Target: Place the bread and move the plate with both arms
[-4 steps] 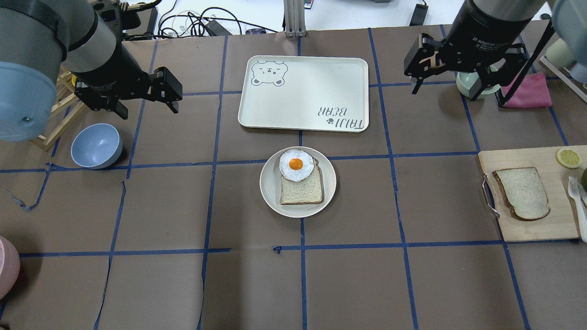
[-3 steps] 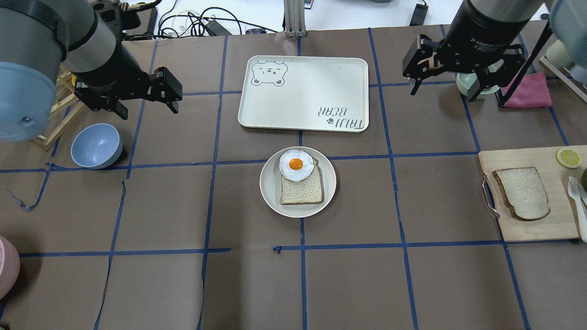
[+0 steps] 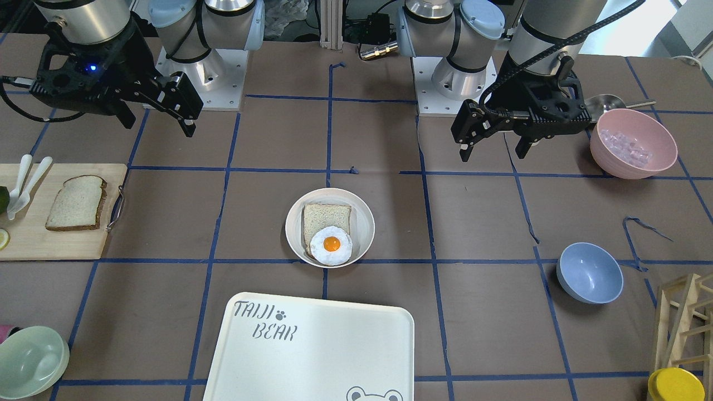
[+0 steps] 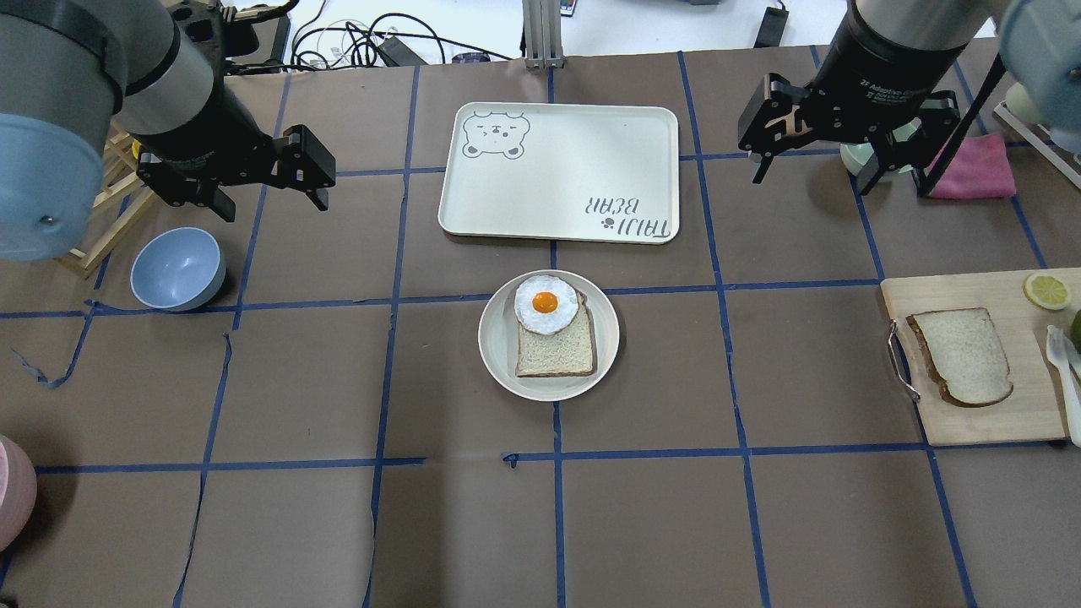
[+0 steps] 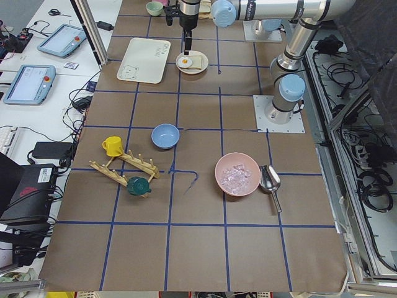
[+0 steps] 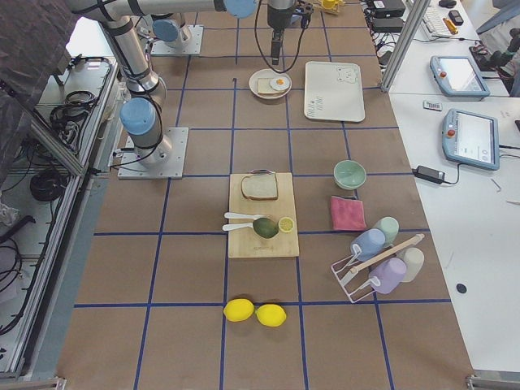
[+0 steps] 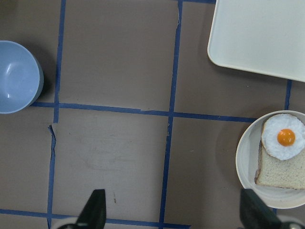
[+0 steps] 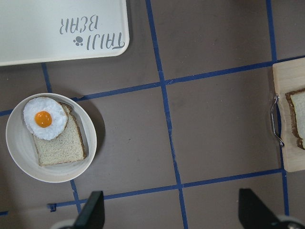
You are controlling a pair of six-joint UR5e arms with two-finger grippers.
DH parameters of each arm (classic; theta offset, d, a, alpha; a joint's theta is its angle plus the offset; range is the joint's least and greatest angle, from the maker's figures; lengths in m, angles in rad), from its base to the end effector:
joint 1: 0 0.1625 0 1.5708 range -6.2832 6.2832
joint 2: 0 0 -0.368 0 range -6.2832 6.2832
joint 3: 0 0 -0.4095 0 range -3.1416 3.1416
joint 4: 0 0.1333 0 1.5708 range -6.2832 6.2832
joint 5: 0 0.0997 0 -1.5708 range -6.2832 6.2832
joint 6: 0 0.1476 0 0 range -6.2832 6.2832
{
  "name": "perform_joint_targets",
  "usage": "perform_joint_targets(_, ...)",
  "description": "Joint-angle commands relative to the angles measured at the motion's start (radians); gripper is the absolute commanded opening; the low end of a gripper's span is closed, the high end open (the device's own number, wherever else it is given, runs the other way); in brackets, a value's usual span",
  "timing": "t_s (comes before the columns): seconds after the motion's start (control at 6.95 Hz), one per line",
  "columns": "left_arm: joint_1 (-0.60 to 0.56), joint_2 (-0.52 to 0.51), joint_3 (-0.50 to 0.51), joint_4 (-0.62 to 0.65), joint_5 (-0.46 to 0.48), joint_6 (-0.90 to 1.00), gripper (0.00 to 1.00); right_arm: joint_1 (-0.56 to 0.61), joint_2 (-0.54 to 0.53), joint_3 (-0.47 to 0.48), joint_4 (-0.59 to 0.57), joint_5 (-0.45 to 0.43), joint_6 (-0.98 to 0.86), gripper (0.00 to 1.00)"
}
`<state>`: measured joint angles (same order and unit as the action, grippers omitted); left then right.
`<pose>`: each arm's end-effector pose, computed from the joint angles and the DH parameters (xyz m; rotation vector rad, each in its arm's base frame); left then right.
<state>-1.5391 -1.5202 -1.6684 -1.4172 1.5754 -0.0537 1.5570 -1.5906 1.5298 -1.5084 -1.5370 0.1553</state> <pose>-0.1165 -0.5092 0.3746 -0.1342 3.1308 -0.1672 0.1314 -0.5028 0.4076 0.2625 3.0969 0.0062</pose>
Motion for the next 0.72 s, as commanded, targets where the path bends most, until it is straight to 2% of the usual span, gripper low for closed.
perform_joint_targets(0.0,-0.001,0.0,-0.001,-0.002,0.002,0.0,1.0,0.0,0.006,0.009,-0.015,0.005,-0.002,1.0)
perform_joint_targets(0.58,-0.001,-0.002,-0.002,-0.002,0.025,0.0,1.0,0.0,0.008,0.01,-0.012,-0.006,0.006,1.0)
